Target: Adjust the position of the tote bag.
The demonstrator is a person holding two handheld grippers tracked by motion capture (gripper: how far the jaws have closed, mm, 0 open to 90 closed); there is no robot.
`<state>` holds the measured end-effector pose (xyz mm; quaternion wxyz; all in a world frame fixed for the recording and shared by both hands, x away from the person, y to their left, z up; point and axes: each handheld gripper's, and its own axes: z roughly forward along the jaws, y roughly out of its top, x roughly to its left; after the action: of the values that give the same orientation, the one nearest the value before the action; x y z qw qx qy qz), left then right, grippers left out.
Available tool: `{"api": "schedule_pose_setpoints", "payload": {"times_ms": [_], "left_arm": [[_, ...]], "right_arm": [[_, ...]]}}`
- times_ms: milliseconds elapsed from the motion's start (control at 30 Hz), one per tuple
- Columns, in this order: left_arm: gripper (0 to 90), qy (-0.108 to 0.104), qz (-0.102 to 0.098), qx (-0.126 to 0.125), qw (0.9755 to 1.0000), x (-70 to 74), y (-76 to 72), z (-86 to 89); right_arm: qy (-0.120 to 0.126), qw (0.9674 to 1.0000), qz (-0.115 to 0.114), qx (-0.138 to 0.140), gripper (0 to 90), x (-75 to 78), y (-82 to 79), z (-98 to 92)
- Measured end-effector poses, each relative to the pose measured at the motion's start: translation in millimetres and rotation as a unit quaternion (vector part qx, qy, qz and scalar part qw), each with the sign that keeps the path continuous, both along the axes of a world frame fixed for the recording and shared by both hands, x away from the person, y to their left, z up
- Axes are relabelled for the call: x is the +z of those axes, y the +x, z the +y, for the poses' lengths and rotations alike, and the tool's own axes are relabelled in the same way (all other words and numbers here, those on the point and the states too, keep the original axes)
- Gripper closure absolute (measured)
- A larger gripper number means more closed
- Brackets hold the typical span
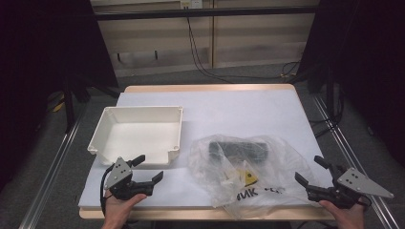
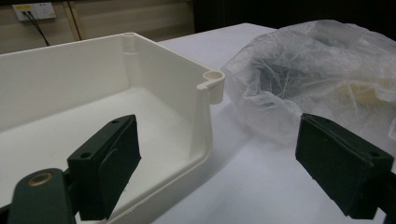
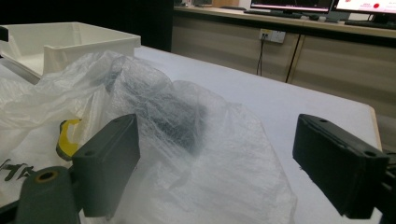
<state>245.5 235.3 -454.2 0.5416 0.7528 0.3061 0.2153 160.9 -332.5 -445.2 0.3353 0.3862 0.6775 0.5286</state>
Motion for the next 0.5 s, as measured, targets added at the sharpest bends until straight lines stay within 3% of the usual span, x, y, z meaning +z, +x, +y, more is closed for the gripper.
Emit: {"api": "schedule_pose_setpoints", "payload": {"times_ms": [33,167,233,267,500], "left_arm": [[14.5,0.007,0.003,-0.002,1.0000,0.4,-0.5,0.0],[15.8,0.001,0.003,-0.010,0.9999,-0.4,-0.3,-2.0],[17.0,-0.003,0.007,-0.014,0.9999,-0.1,-0.4,-2.6],[17.1,0.008,0.005,-0.010,0.9999,0.3,-0.5,-3.5],[24.0,0.004,0.014,-0.018,0.9997,0.5,-1.7,-5.1]], "right_arm": [[0.003,1.0000,0.007,0.000,16.9,-0.4,0.3,0.2],[0.000,0.9999,0.016,0.002,17.5,-2.3,1.8,-0.4],[0.000,0.9998,0.017,0.002,17.7,-2.2,1.6,-0.4],[0.000,0.9999,0.016,0.003,18.1,-2.3,1.4,-0.5],[-0.002,0.9997,0.024,0.001,22.9,-2.2,1.3,-1.8]]}}
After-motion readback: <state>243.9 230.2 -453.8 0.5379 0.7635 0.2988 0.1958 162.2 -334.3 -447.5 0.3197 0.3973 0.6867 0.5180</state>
